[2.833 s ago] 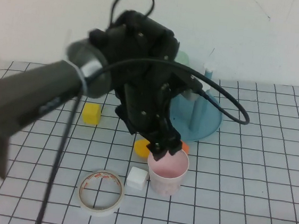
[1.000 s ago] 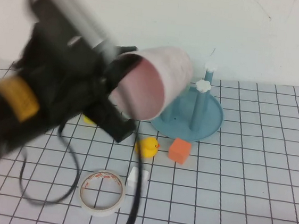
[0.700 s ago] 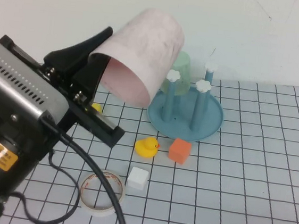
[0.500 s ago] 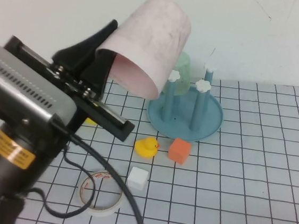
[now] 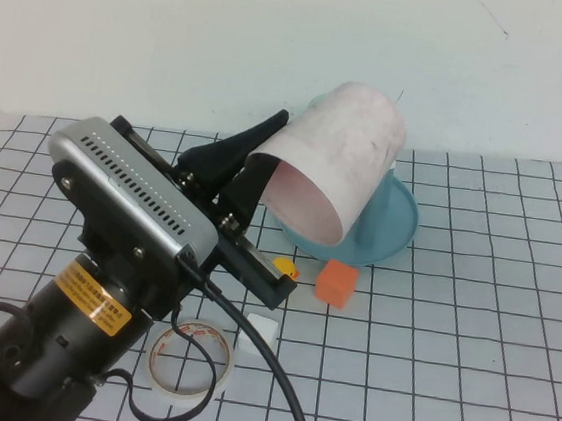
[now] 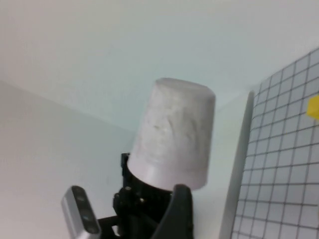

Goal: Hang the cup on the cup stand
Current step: Adjust the cup with two arms

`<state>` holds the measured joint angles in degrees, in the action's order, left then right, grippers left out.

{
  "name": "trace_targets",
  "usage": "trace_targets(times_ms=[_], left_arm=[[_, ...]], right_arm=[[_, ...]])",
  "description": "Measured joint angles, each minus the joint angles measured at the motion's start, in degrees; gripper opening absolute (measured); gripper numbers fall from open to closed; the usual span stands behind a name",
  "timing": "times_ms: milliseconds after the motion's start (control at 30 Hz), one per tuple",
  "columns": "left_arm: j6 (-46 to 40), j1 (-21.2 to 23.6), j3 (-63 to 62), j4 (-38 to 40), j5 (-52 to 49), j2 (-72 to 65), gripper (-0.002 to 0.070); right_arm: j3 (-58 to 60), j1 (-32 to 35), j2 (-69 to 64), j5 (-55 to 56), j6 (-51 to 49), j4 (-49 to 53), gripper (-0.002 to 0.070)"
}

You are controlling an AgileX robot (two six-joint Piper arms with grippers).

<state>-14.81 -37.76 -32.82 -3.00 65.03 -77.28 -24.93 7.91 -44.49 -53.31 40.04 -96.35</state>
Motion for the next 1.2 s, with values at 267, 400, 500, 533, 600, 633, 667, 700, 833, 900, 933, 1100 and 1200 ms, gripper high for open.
trace_targets(times_ms=[267, 400, 500, 533, 600, 633, 667, 700, 833, 900, 933, 1100, 1200], left_arm=[[0.9, 0.0, 0.0, -0.2, 0.0, 0.0, 0.0007], [0.9, 0.0, 0.0, -0.2, 0.0, 0.0, 0.0007], [0.9, 0.0, 0.0, 0.5, 0.0, 0.0, 0.0007], [0.9, 0.0, 0.0, 0.9, 0.0, 0.0, 0.0007], [0.9, 0.0, 0.0, 1.9, 0.0, 0.0, 0.0007], [0.9, 0.0, 0.0, 2.3, 0.0, 0.0, 0.0007], [0.9, 0.0, 0.0, 2.6, 0.0, 0.0, 0.0007], [0.9, 0.0, 0.0, 3.0, 0.0, 0.0, 0.0007], [1.4, 0.0, 0.0, 3.0, 0.0, 0.0, 0.0007], [1.6, 0.0, 0.0, 3.0, 0.1, -0.1, 0.0007], [1.7, 0.0, 0.0, 3.0, 0.1, -0.1, 0.0007], [1.8, 0.0, 0.0, 3.0, 0.1, -0.1, 0.0007], [1.8, 0.0, 0.0, 3.0, 0.1, -0.1, 0.0007]], right_arm=[[-13.2, -4.0, -18.2, -7.4, 1.0, 0.0, 0.0665], [-17.4, -11.7, -22.2, -3.2, 1.0, 0.0, 0.0666], [-20.5, -16.9, -24.8, 1.3, 1.0, 0.0, 0.0666], [-21.6, -17.8, -25.6, 2.3, 1.0, 0.0, 0.0666], [-23.6, -19.4, -27.3, 3.2, 1.0, 0.0, 0.0666], [-24.6, -20.1, -28.2, 3.4, 1.0, 0.0, 0.0666], [-25.7, -20.7, -29.1, 3.6, 1.0, 0.0, 0.0666], [-26.4, -21.0, -30.0, 3.8, 1.0, 0.0, 0.0666], [-29.3, -22.6, -32.5, 5.6, 1.0, 0.0, 0.0668], [-30.1, -22.8, -33.6, 6.5, 1.0, 0.0, 0.0668], [-30.7, -23.3, -34.7, 6.9, 1.0, 0.0, 0.0668], [-31.2, -23.4, -36.3, 7.9, 1.0, 0.0, 0.0668], [-31.2, -23.4, -36.8, 8.2, 0.8, 0.0, 0.0668]])
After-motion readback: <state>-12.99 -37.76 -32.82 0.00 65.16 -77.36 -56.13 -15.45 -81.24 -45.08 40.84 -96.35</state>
